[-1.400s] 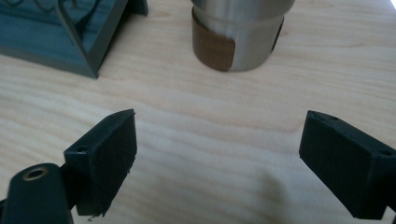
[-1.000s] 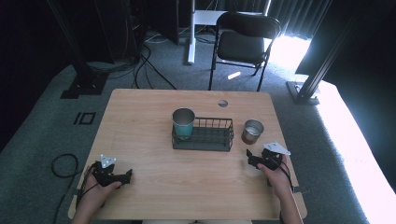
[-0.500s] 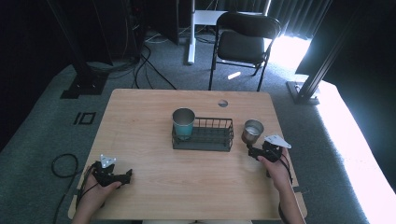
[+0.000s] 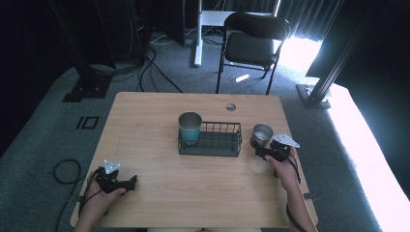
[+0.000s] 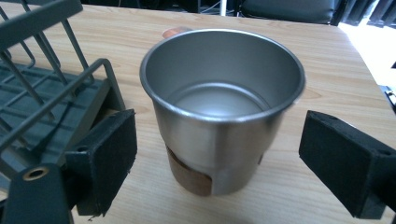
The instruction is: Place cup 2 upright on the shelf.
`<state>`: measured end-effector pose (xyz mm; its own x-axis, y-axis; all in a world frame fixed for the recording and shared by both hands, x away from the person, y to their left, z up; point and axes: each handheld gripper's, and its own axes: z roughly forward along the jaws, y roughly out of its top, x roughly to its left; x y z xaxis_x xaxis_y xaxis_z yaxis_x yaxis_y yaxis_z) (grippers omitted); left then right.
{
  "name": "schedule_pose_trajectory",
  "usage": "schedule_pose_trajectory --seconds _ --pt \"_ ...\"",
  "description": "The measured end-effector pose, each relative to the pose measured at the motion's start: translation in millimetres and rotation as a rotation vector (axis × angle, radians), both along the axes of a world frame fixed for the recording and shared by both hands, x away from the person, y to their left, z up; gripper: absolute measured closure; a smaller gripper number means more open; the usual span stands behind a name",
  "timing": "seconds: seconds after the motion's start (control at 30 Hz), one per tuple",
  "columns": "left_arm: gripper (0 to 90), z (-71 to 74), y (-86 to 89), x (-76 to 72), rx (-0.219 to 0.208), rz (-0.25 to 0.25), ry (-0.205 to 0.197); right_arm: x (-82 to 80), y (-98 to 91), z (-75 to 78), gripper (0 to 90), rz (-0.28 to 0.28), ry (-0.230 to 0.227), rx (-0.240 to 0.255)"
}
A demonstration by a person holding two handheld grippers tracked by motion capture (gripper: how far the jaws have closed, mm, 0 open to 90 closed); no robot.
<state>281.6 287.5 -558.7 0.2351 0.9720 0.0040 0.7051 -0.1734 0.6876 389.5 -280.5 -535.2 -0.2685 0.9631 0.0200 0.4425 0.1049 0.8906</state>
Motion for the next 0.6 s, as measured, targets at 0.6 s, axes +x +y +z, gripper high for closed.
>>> schedule_pose_trajectory --seconds 0.6 --pt "1.0 0.0 0.0 0.0 0.000 0.000 0.000 19.8 6.8 4.0 11.1 -0.010 -0.014 0.004"
